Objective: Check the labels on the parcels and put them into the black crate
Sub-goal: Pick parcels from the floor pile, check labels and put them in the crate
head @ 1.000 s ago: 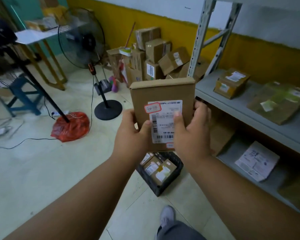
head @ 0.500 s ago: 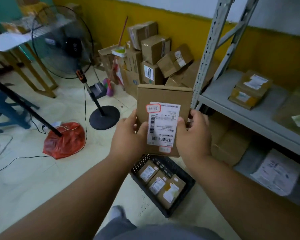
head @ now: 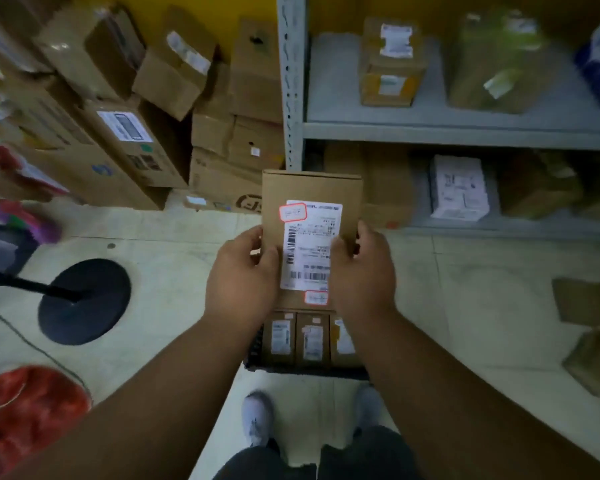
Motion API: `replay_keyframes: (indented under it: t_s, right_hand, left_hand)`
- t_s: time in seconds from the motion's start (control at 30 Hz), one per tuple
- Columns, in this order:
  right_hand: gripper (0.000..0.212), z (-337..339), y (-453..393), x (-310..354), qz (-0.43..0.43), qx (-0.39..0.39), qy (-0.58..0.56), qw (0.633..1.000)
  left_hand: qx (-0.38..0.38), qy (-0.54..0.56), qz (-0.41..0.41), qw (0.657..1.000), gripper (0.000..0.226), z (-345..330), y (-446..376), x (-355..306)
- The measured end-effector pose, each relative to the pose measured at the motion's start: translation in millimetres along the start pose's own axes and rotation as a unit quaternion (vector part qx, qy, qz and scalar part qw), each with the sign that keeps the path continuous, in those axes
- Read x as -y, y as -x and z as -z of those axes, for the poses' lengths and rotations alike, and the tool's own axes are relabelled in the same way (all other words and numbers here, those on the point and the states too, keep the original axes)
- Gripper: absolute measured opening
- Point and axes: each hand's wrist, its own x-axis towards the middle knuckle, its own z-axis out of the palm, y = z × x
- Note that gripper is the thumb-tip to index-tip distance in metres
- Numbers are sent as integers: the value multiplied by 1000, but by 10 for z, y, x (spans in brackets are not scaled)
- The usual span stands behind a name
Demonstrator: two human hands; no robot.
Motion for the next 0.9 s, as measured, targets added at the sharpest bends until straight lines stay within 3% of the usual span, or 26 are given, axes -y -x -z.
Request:
replay_keyframes:
  t_s: [0.13, 0.27, 0.33, 0.4, 0.67, 0.9]
  right_hand:
    - [45, -508, -29, -349, -26, -13, 35, 999]
    - [48, -1172, -270, -1124, -48, 6, 69, 996]
    - [46, -1526, -317, -1625, -72, 19, 86, 994]
    - [31, -1895, -294, -2146, -118, 51, 85, 988]
    - [25, -3311, -340, -3958, -167, 98, 145, 970]
    - [36, -4170, -647, -4847, -193, 158, 108, 962]
  left_hand:
    - [23, -41, 16, 999, 24, -301, -388, 472]
    - [32, -25, 57, 998, 29, -767, -698, 1262]
    - [38, -18, 87, 995, 14, -1087, -759, 1808]
    - [60, -24, 111, 992, 6, -1407, -767, 2339]
    - [198, -54, 154, 966, 31, -2505, -1031, 4403]
    - [214, -171, 195, 942, 33, -3184, -1493, 5462]
